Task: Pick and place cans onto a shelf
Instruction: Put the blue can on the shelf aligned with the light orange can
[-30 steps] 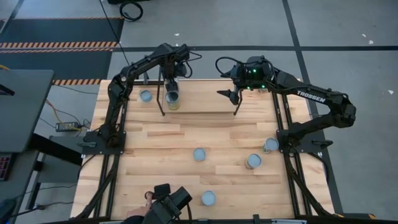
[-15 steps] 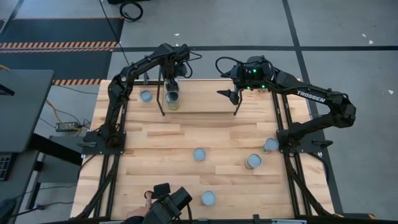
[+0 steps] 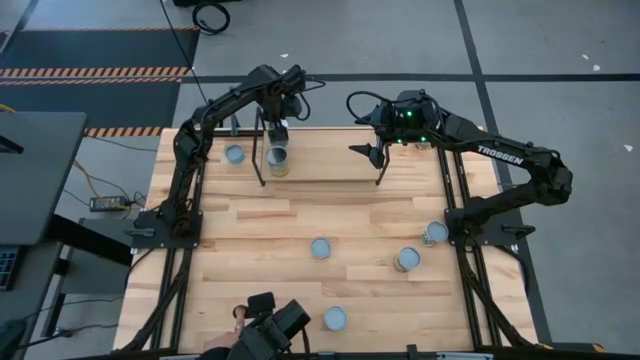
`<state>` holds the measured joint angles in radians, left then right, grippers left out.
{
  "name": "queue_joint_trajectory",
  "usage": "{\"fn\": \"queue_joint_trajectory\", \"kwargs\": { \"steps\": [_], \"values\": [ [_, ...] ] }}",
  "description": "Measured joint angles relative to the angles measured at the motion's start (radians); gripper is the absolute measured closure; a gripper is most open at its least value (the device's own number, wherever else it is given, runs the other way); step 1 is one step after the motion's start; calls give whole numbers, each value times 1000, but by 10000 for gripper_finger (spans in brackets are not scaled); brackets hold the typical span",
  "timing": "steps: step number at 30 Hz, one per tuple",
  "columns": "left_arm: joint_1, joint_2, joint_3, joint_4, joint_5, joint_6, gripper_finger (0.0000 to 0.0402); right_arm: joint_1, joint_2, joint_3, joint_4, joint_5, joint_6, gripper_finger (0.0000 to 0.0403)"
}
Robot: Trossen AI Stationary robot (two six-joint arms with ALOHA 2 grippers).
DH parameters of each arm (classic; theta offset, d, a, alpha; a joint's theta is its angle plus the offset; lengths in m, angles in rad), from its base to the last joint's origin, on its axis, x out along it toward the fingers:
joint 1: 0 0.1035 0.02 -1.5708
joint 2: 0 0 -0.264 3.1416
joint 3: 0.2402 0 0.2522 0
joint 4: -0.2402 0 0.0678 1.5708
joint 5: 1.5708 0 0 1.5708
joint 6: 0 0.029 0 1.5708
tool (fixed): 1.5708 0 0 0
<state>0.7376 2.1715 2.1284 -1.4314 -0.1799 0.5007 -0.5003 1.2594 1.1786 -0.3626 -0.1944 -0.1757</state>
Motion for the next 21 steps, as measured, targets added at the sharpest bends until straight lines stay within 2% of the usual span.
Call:
{"fn": "queue_joint_trajectory", "kwargs": {
  "steps": [5,21],
  "values": [
    [0,0,0,-8,60,0,53,0,0,0,0,0,0,15],
    [-2,1,-8,-3,69,-27,53,0,0,0,-8,-1,0,15]
  ]
}}
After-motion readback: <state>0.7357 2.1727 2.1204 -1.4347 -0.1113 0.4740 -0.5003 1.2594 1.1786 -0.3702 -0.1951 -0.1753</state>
